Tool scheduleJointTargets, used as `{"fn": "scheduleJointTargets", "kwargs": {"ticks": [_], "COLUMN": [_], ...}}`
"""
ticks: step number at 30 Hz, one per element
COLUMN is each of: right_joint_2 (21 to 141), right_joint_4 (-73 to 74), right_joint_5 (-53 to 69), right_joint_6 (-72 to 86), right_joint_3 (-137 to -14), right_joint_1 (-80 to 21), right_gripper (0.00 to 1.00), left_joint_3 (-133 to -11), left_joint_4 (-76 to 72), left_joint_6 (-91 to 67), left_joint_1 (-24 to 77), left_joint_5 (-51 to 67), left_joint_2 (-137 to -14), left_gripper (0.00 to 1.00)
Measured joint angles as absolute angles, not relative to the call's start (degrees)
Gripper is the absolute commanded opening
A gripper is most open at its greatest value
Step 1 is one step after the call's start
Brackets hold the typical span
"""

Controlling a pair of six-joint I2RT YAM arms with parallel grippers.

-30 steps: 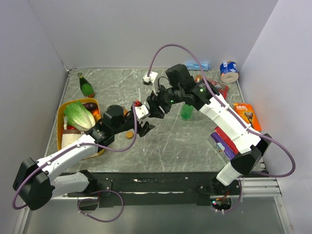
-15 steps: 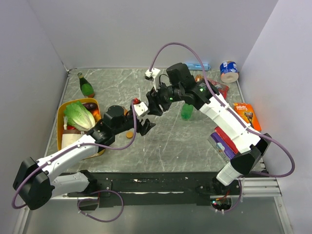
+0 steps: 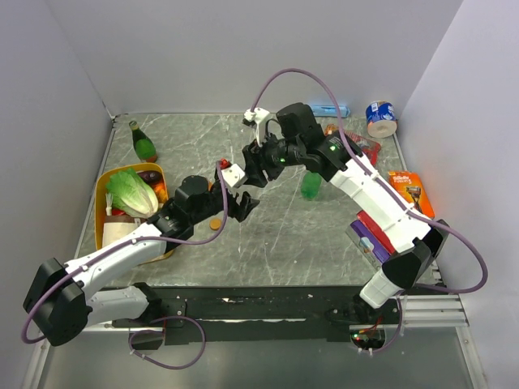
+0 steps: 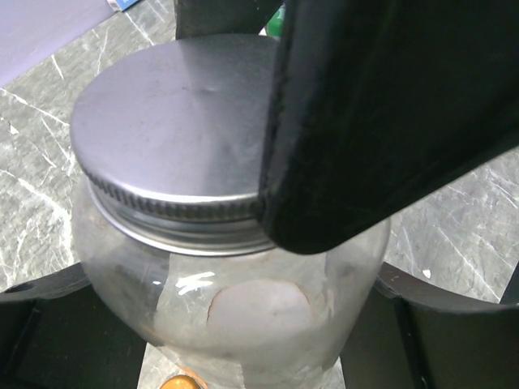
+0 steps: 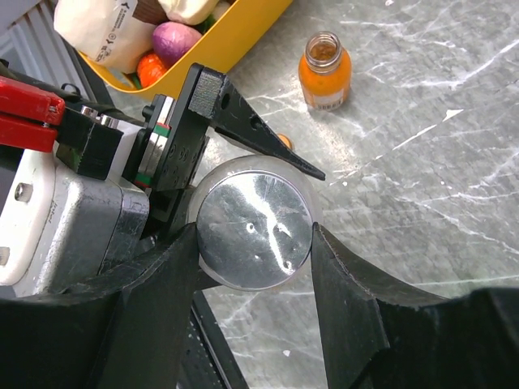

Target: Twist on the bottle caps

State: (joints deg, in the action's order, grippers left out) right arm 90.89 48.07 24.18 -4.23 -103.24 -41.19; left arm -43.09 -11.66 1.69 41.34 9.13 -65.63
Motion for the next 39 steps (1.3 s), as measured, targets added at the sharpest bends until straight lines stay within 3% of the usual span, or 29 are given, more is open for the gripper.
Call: {"fn": "scheduleJointTargets", "kwargs": {"ticks": [3,4,5,8,9,15,22,32,39], "right_joint_2": [90.89,90.89,90.89,90.89,90.87,89.95,84.75,73.43,72.60], "right_joint_4": [47.33,47.16,46.85,46.33,46.26,48.93,51.55,51.35,48.62], "right_joint_5": [24.25,24.40,24.45,24.58,24.58,22.06,16.82,12.40,12.49], "right_joint_6": [-4.05,-4.01,-4.01,-4.21,-4.51,-10.83,-17.34,-24.84,-24.97], "right_joint_3": [-102.69,-102.54,-102.30,-101.95,-101.91,-97.86,-88.99,-73.52,-66.96], "right_joint_1": [-41.04,-40.97,-40.91,-40.82,-40.82,-38.65,-29.32,-28.32,-25.06], "right_gripper": [0.00,0.00,0.00,0.00,0.00,0.00,0.00,0.00,0.00], "left_joint_3": [-43.09,-43.09,-43.07,-43.07,-43.07,-43.09,-41.01,-39.77,-40.73], "left_joint_4": [-11.40,-11.31,-11.29,-11.11,-11.07,-10.50,-5.87,-2.04,-1.04], "left_joint_6": [1.28,1.21,1.17,1.04,1.04,0.36,2.35,5.02,5.54], "left_joint_1": [41.34,41.34,41.34,41.32,41.34,40.97,40.56,40.12,39.05], "left_joint_5": [8.64,8.51,8.29,7.97,7.88,5.76,4.78,5.80,6.98], "left_joint_2": [-65.63,-65.63,-65.63,-65.63,-65.63,-65.28,-59.90,-57.21,-58.50], "left_gripper": [0.01,0.07,0.40,0.91,0.96,0.96,0.96,0.96,0.96]}}
